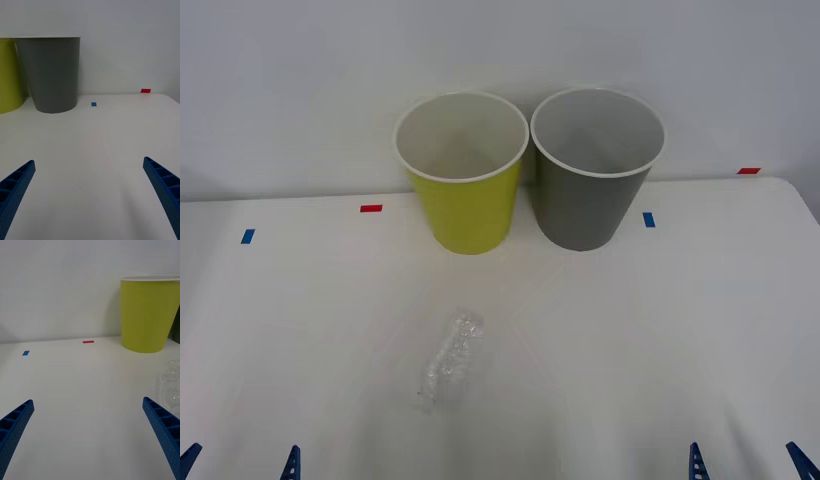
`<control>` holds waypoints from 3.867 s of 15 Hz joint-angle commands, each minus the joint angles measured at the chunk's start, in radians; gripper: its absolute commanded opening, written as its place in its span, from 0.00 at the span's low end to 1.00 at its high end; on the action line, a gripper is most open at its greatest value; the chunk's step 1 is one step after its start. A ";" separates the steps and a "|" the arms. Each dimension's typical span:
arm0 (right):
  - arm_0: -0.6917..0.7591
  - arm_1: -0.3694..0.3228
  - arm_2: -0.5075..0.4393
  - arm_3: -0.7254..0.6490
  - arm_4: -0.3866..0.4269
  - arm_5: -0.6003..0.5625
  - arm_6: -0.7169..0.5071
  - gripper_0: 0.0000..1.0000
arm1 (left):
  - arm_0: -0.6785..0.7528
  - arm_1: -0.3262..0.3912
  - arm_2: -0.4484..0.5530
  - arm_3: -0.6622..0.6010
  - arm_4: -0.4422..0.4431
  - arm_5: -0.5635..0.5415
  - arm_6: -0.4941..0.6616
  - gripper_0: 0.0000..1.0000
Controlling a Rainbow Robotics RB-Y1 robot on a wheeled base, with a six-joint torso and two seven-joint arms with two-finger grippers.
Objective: Put cans in the gray bin and PET bottles in the light green bin.
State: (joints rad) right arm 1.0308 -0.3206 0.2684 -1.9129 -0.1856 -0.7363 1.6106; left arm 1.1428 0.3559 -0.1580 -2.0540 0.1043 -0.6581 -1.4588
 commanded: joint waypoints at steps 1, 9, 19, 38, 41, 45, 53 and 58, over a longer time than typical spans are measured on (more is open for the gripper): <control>0.000 0.000 0.000 0.000 0.000 0.000 0.000 1.00 | 0.000 0.000 0.000 0.000 0.000 0.000 0.000 1.00; 0.000 0.000 0.000 0.000 0.000 0.000 0.000 1.00 | 0.000 0.000 0.000 0.000 0.000 0.000 0.000 1.00; 0.000 0.000 0.000 0.000 0.000 0.000 0.000 1.00 | 0.000 0.000 0.000 0.000 0.000 0.000 0.000 1.00; 0.000 0.000 0.000 0.000 0.000 0.000 0.000 1.00 | 0.000 0.000 0.000 0.000 0.000 0.000 0.000 1.00; 0.000 0.000 0.000 0.000 0.000 0.000 0.000 1.00 | 0.000 0.000 0.000 0.000 0.000 0.000 0.000 1.00; 0.000 0.000 0.000 0.000 0.000 0.000 0.000 1.00 | 0.000 0.000 0.000 0.000 0.000 0.000 0.000 1.00; 0.000 0.000 0.000 0.000 0.000 0.000 0.000 1.00 | -0.084 0.064 0.008 0.038 -0.031 0.066 0.002 0.90; 0.000 0.000 0.000 0.000 0.000 0.000 0.000 1.00 | -0.144 0.179 0.003 -0.087 -0.006 0.301 0.008 0.90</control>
State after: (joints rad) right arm 1.0308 -0.3206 0.2684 -1.9129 -0.1856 -0.7363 1.6106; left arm 1.0087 0.5049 -0.1535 -2.1001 0.0851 -0.4114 -1.4536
